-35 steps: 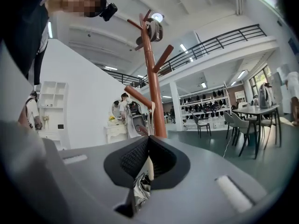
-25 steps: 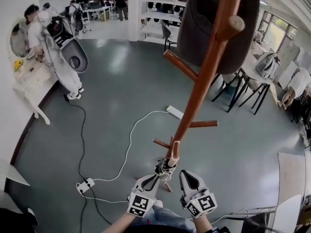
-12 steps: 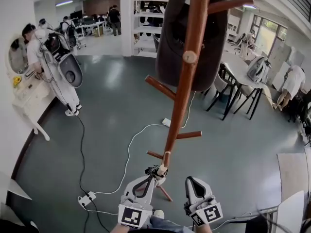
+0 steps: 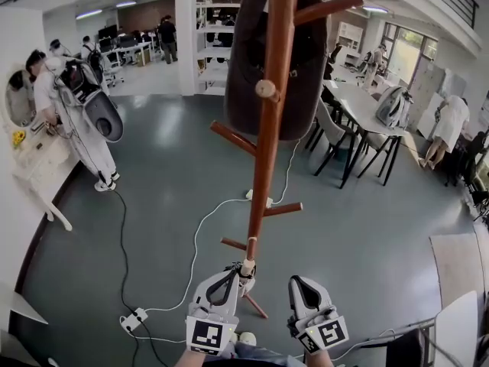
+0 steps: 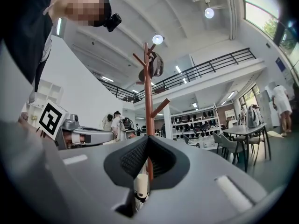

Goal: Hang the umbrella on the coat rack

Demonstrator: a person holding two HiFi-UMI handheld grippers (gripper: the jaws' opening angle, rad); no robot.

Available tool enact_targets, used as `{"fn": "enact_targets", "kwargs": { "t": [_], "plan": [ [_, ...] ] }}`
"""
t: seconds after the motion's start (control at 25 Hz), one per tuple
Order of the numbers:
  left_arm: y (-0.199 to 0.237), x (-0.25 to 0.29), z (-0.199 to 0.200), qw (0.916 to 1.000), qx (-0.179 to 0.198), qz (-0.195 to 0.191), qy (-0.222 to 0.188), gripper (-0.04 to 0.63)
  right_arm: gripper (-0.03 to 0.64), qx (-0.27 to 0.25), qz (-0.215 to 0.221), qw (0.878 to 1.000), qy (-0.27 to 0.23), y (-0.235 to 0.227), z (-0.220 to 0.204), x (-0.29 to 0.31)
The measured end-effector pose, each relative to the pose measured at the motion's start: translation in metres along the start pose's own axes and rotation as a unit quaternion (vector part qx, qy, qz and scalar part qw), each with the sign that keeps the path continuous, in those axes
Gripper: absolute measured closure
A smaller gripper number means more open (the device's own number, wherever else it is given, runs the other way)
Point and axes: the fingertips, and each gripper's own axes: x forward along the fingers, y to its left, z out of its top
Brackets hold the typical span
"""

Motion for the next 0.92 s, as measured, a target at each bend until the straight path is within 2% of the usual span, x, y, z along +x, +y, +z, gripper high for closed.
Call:
{"fn": "enact_targets", "kwargs": {
  "t": [0.92],
  "plan": [
    [-0.002, -0.009, -0.018, 0.9994, -0.011, -0.015, 0.028, 0.588, 0.611, 0.010, 0.019, 1.000, 0.005, 0.017, -0.008, 0.002]
  ]
}}
